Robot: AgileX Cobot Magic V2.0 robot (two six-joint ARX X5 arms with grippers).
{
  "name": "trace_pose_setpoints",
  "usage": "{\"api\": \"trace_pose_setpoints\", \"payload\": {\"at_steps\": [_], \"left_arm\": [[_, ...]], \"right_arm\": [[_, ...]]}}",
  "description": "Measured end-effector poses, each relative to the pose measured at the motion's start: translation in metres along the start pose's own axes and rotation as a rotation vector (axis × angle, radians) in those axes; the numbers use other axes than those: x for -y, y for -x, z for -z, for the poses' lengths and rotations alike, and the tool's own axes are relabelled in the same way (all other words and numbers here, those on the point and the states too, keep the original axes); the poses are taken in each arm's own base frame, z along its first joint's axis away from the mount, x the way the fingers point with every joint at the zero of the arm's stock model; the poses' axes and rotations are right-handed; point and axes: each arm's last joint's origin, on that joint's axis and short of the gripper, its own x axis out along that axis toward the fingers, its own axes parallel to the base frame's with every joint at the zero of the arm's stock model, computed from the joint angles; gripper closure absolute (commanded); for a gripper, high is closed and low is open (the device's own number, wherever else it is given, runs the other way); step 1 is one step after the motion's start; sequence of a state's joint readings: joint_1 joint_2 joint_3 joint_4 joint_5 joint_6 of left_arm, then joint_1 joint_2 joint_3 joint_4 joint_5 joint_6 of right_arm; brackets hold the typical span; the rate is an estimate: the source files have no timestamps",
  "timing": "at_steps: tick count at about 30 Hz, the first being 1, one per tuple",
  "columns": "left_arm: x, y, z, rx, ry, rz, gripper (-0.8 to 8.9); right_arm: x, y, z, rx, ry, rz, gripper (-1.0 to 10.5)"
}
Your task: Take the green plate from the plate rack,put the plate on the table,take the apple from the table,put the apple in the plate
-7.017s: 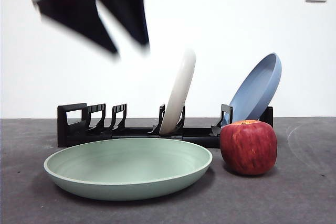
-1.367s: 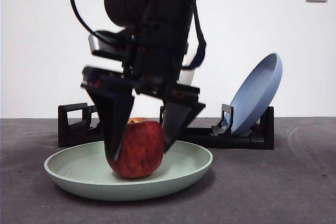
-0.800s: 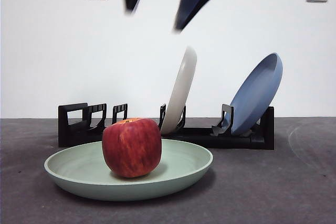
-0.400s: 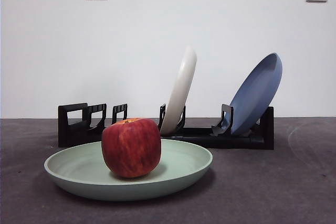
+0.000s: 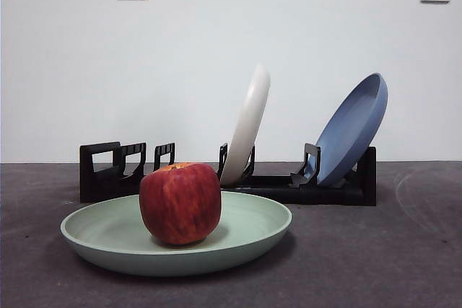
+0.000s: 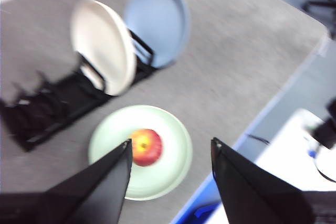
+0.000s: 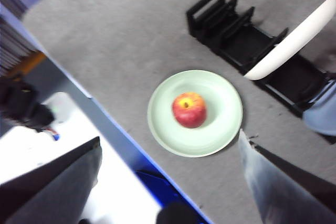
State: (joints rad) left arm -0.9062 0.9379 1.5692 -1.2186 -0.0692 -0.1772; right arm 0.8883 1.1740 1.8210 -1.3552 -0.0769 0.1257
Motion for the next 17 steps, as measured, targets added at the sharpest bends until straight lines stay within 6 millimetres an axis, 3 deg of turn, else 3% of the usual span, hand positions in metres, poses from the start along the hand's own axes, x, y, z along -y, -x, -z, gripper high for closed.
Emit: {"api": "trace_pose_setpoints", "payload": {"at_steps": [7, 10, 11, 17], "left_arm": [[0.003, -0.008, -0.002, -0.033, -0.001, 0.048, 5.85], [0.003, -0.008, -0.002, -0.033, -0.001, 0.051, 8.15], [0.003, -0.008, -0.002, -0.034, -0.001, 0.056, 8.22], [0.003, -0.008, 0.0, -0.062, -0.002, 0.07, 8.22]], "right_arm": [[0.002, 0.014, 0.028, 0.004, -0.044, -0.019, 8.2], [0.003, 0.013, 0.038, -0.012, -0.048, -0.017, 9.0], [0.004, 0.012, 0.04, -0.017, -0.049, -0.016, 9.5], [0.005, 0.013, 0.045, -0.019, -0.052, 0.001, 9.6]]}}
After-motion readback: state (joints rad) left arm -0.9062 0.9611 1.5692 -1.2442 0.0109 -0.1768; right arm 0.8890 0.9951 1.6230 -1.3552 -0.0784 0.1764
